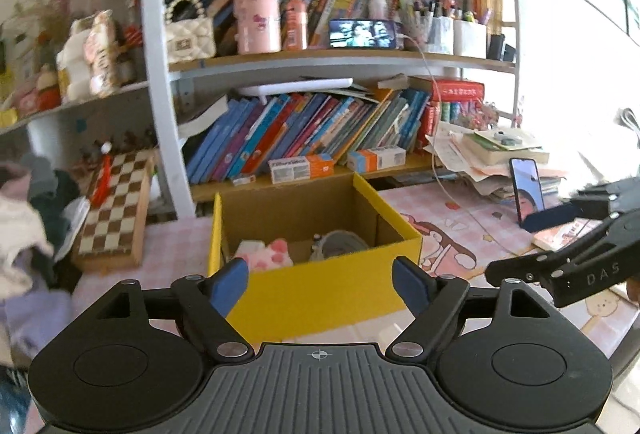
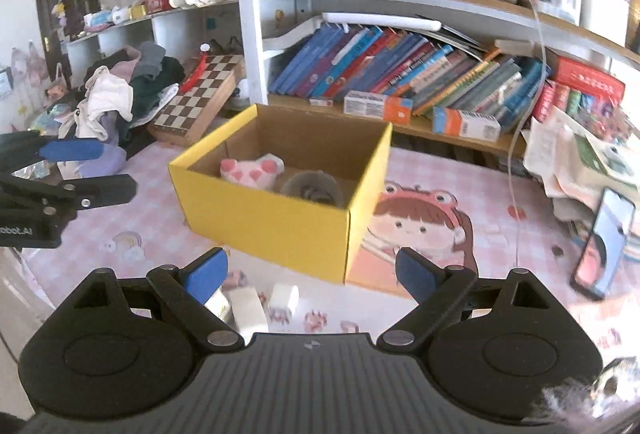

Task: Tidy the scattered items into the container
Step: 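Withdraw both tools from the box back over the table, then move the left tool toward the white watch while the right tool approaches the white power bank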

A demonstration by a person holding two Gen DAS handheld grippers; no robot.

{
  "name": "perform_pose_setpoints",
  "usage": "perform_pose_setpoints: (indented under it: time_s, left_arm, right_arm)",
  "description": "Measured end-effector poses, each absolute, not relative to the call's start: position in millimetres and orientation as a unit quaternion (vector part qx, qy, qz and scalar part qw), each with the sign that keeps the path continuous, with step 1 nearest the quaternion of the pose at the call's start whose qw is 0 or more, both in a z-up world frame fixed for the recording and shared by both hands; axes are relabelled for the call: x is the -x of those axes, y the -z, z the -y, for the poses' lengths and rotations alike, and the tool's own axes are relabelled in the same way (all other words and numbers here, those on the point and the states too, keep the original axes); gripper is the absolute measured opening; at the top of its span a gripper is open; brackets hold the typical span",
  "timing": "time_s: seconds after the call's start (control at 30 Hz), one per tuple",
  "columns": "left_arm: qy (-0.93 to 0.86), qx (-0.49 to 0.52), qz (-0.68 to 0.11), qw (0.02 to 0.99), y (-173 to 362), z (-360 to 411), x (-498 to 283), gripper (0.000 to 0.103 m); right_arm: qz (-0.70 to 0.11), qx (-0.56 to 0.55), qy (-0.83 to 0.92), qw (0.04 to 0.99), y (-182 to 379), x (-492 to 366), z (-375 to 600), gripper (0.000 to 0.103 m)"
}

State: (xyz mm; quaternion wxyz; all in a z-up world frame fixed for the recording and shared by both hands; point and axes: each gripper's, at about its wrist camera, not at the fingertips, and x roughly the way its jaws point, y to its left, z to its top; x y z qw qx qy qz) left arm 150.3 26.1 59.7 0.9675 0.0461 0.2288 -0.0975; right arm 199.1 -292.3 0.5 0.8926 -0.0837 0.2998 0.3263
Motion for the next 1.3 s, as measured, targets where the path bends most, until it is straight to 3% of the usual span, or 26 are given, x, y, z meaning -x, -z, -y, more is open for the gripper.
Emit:
perform_pose_setpoints:
  time_s: [0.23,0.5,1.3]
  left_arm:
    - [0.072,-0.03,-0.259,0.963,-39,-30,-122,0.082]
    - [0.051,-0.023,-0.291,0.955,-12,-35,-104,0.082]
    - [0.056,-0.036,-0.346,0.936,23,-26,-101,0.082]
  right_arm:
    - [-0.303,0.097,-0.328,0.889,19,-167,298,0.09]
    - [-0.321,0.105,-0.348,0.874,41,-143,288,0.082]
    - [-0.34,0.138,-0.352,0.861,90,-111,268,0.08]
